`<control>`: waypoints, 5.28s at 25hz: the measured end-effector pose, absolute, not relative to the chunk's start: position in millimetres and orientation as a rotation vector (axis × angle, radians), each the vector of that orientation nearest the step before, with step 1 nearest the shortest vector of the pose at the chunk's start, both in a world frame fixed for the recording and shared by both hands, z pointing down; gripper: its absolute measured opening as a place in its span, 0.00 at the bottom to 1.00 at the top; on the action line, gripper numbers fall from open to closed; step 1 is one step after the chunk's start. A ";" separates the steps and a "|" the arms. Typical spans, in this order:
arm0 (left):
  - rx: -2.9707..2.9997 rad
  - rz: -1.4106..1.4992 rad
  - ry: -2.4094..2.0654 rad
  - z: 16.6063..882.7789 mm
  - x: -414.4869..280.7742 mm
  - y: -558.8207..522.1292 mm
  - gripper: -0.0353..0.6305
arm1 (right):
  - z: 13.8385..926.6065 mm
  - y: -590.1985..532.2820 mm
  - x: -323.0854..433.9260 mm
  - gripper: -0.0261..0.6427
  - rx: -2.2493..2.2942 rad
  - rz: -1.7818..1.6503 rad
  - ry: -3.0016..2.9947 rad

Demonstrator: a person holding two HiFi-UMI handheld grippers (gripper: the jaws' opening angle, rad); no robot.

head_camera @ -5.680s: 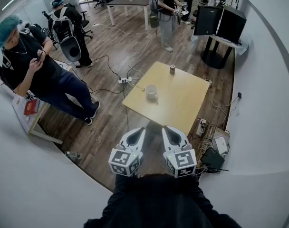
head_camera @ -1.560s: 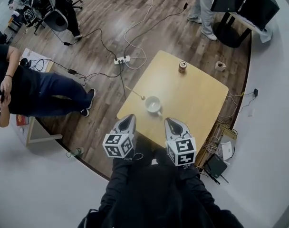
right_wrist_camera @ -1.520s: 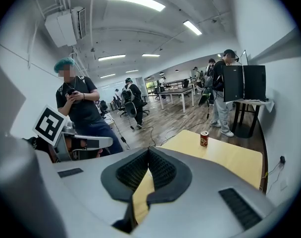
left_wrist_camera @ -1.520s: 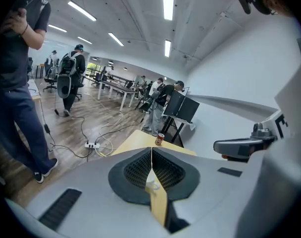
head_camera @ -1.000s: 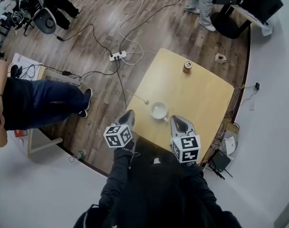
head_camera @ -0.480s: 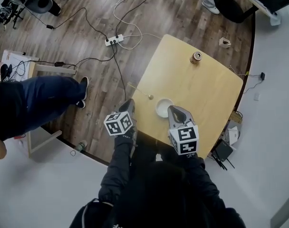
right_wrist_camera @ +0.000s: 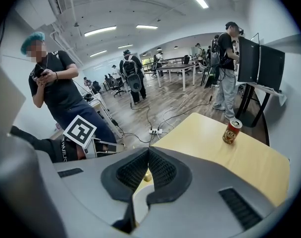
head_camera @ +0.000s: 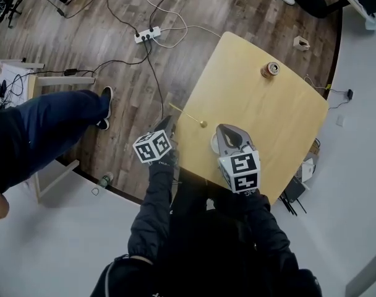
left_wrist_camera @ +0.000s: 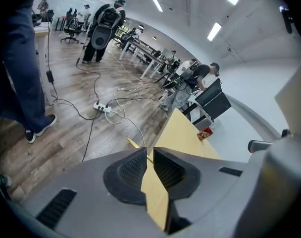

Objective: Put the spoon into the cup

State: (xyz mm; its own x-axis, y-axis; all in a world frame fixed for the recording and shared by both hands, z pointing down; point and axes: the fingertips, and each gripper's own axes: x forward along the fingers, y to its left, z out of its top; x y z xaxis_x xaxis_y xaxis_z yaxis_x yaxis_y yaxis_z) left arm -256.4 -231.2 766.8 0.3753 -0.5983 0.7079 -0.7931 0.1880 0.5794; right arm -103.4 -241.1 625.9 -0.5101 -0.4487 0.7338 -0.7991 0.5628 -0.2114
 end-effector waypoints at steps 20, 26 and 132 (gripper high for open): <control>1.250 -0.110 -1.042 841.5 -264.0 -262.6 0.29 | 658.8 -268.9 -108.3 0.07 1.019 0.785 -2.097; 1.245 -0.170 -1.004 842.8 -266.1 -269.2 0.17 | 662.5 -266.6 -98.0 0.07 1.050 0.797 -2.079; 2.318 0.059 -1.471 408.1 -40.2 -92.4 0.10 | 410.2 -86.7 25.2 0.07 1.317 0.452 -2.548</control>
State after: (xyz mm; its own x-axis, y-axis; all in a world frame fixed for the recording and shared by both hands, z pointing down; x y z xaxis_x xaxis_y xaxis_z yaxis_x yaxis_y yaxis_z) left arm -40.2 -92.4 408.1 0.4473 -0.8613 0.2410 -0.8778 -0.3711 0.3030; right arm 25.2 -86.7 410.2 -0.5660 -0.7483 0.3459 -0.8216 0.5464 -0.1622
